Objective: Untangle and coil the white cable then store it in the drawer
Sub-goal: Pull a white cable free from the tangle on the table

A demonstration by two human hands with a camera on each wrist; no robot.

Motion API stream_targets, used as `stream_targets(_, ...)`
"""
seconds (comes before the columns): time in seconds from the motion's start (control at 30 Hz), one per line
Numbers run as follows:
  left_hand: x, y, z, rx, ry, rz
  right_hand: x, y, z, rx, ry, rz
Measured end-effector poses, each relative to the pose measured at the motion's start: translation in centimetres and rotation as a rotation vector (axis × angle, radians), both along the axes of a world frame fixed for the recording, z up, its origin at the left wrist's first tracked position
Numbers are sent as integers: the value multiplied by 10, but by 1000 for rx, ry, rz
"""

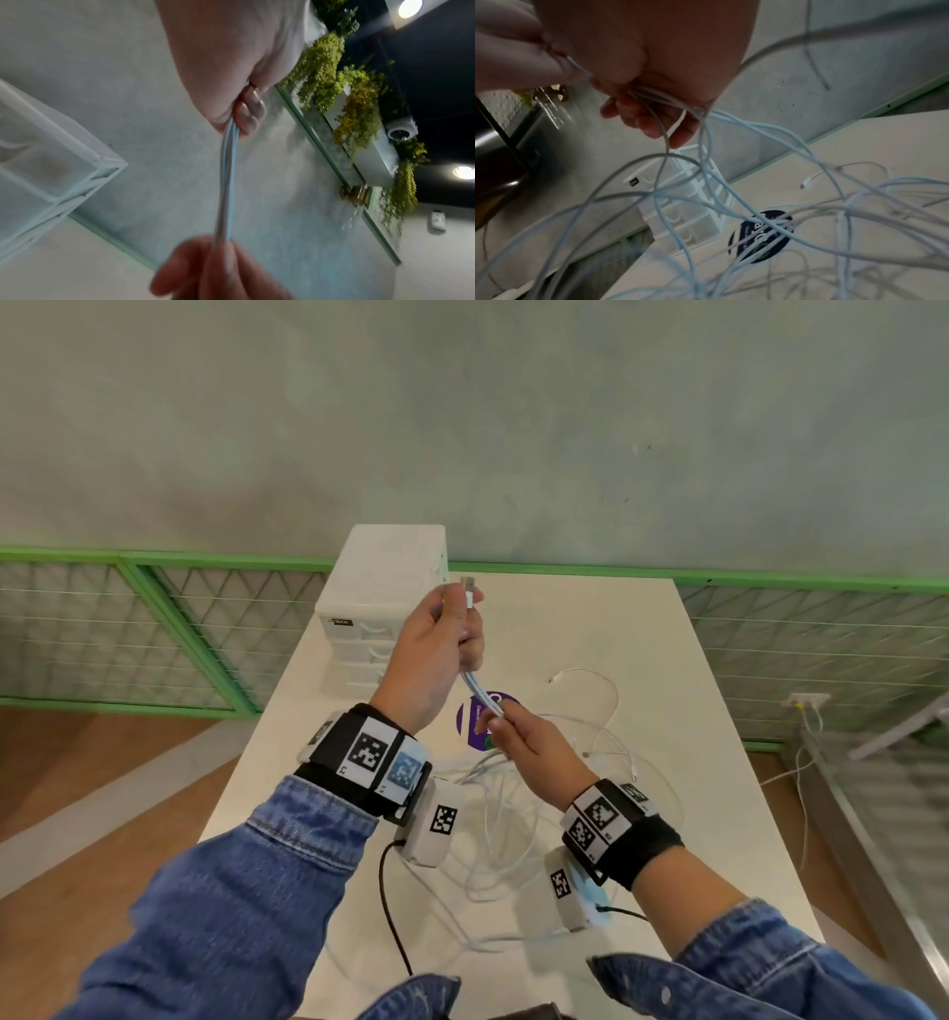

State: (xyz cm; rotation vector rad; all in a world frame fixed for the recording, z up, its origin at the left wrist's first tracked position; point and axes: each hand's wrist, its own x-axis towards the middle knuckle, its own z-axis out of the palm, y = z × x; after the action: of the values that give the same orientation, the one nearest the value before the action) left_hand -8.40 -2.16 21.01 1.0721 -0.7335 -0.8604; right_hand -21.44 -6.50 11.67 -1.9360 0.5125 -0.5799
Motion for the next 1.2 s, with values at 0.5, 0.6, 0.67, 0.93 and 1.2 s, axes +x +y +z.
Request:
stream_targets(0.5, 75, 25, -64, 693, -708, 502, 14, -30, 12, -58, 65, -96)
stream_targets(0.6, 58, 23, -50, 447, -863, 339, 21, -32, 17, -115, 121, -83)
stream_targets(0.67, 40, 20, -44, 442, -787, 10, 26, -33, 21, -150, 132, -86)
stream_targets(0.93, 27, 13, -43, 409, -730, -130, 26, -49, 48, -153, 9, -110)
stream_targets(1.2, 15, 4, -8, 222, -547, -119, 21, -57, 28, -202, 77, -92)
